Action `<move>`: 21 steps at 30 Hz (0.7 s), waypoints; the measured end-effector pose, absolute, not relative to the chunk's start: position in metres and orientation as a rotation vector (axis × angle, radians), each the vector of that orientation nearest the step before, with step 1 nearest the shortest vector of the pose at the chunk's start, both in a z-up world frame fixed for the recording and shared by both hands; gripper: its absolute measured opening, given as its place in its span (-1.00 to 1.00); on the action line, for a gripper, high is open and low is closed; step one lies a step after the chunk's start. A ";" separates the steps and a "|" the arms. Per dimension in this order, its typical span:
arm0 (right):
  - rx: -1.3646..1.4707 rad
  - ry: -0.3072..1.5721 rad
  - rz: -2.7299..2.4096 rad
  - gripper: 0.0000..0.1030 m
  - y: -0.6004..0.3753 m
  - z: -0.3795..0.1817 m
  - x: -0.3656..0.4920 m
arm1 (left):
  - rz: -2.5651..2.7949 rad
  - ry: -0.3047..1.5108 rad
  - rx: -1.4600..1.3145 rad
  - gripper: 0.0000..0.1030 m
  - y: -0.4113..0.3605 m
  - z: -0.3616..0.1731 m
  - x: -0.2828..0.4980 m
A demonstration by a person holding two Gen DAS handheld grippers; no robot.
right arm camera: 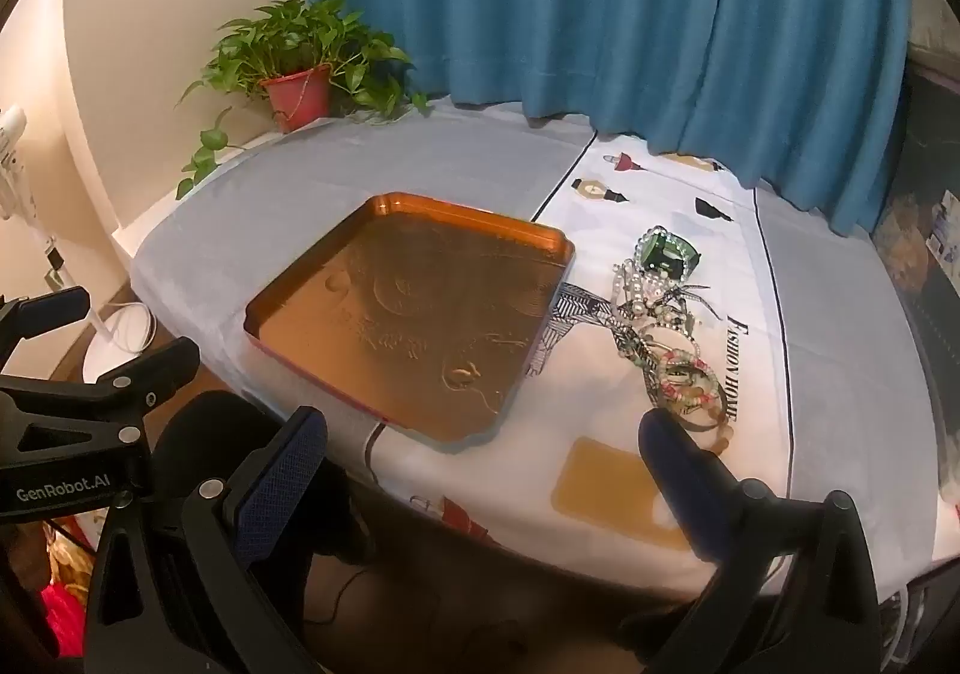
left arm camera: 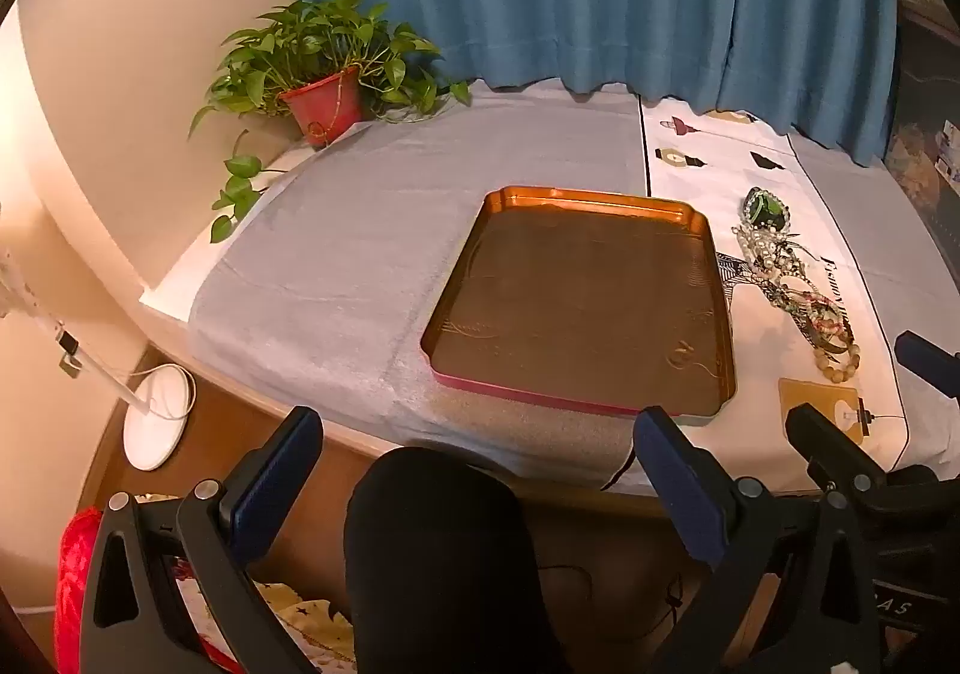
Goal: Organize jewelry
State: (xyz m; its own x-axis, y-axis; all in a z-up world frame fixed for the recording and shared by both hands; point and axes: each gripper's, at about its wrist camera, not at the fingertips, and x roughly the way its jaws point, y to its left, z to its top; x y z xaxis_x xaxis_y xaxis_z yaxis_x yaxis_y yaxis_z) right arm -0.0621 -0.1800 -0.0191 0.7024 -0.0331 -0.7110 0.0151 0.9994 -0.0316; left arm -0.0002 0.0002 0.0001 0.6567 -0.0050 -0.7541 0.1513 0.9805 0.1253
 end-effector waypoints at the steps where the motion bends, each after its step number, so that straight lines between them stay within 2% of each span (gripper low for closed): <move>1: -0.017 0.787 -0.025 1.00 -0.180 -0.019 -0.063 | -0.085 0.847 0.184 0.99 0.000 0.000 -0.001; 21: -0.034 0.777 -0.028 1.00 -0.176 -0.014 -0.067 | -0.077 0.835 0.182 0.99 0.005 0.009 -0.003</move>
State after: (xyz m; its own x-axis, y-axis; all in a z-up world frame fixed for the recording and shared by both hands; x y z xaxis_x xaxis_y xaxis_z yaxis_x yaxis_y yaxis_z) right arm -0.0665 -0.1765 -0.0145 0.7126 -0.0379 -0.7006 0.0127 0.9991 -0.0412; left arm -0.0029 0.0047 0.0094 0.6694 0.0037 -0.7429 0.1389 0.9817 0.1300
